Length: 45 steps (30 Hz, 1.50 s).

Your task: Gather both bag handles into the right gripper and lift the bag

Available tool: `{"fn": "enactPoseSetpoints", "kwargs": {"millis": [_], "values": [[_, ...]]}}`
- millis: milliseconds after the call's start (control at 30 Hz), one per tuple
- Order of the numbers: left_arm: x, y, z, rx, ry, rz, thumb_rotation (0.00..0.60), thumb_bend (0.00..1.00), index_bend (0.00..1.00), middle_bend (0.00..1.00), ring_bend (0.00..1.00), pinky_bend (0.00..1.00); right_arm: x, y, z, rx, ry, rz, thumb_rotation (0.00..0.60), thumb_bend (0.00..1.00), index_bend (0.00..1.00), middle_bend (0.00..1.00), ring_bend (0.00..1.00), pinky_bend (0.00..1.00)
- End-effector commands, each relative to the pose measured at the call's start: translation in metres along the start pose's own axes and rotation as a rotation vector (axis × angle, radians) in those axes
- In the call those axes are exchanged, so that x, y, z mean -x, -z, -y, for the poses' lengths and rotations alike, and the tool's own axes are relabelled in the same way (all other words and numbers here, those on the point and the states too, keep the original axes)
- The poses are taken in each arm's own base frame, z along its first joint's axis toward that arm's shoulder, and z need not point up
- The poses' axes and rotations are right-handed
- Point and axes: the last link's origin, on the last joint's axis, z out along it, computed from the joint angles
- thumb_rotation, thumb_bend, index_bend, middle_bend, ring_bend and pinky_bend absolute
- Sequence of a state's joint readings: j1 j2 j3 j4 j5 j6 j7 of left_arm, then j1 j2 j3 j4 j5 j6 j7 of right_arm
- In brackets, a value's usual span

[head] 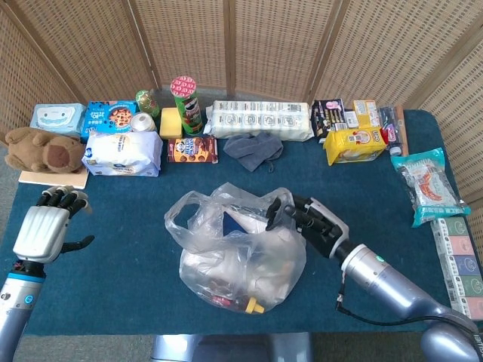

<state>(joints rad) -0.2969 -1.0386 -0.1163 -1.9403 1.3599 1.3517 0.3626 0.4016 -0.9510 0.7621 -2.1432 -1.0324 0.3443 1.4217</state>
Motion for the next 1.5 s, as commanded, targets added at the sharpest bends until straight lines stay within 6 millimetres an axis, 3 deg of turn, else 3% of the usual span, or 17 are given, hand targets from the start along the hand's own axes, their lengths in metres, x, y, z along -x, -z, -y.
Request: {"fn": "enactPoseSetpoints", "kwargs": {"millis": [33,333,533,733,900,1000,1133,1500], "values": [[0.001,0.001,-0.001,-0.002,0.002,0.004,0.468,0.11,0.44,0.32,0.19,0.17,-0.014,0.004,0.007,-0.043,-0.097,-0.013,0.412,0.09,0.48,0.49,0.45,0.38],[0.004,0.001,-0.005,0.0,0.007,0.018,0.472,0.11,0.44,0.32,0.19,0.17,-0.021,0.007,0.005,-0.052,-0.187,-0.001,0.409,0.1,0.48,0.49,0.44,0.38],[0.003,0.0,-0.009,0.018,0.0,0.011,0.472,0.11,0.44,0.32,0.19,0.17,-0.015,0.008,0.015,-0.035,-0.294,0.047,0.41,0.11,0.47,0.48,0.48,0.44],[0.002,0.0,-0.012,0.027,0.004,0.009,0.473,0.11,0.44,0.32,0.19,0.17,-0.017,0.013,0.026,-0.015,-0.321,0.117,0.41,0.14,0.48,0.6,0.66,0.67],[0.0,-0.001,-0.013,0.031,0.002,0.005,0.472,0.11,0.44,0.32,0.19,0.17,-0.026,0.015,0.027,-0.02,-0.245,0.15,0.41,0.15,0.57,0.7,0.76,0.73],[-0.002,-0.004,-0.017,0.048,-0.004,-0.004,0.473,0.11,0.44,0.32,0.19,0.17,-0.03,0.015,0.023,-0.017,-0.145,0.148,0.413,0.15,0.6,0.7,0.76,0.72],[-0.006,-0.011,-0.025,0.093,-0.026,-0.019,0.466,0.11,0.44,0.32,0.19,0.17,-0.036,0.014,0.019,-0.016,-0.021,0.151,0.41,0.16,0.61,0.68,0.73,0.62],[-0.014,-0.026,-0.044,0.189,-0.062,-0.044,0.474,0.11,0.44,0.32,0.19,0.17,-0.045,0.011,0.011,-0.016,0.224,0.18,0.401,0.16,0.59,0.64,0.62,0.46]]}}
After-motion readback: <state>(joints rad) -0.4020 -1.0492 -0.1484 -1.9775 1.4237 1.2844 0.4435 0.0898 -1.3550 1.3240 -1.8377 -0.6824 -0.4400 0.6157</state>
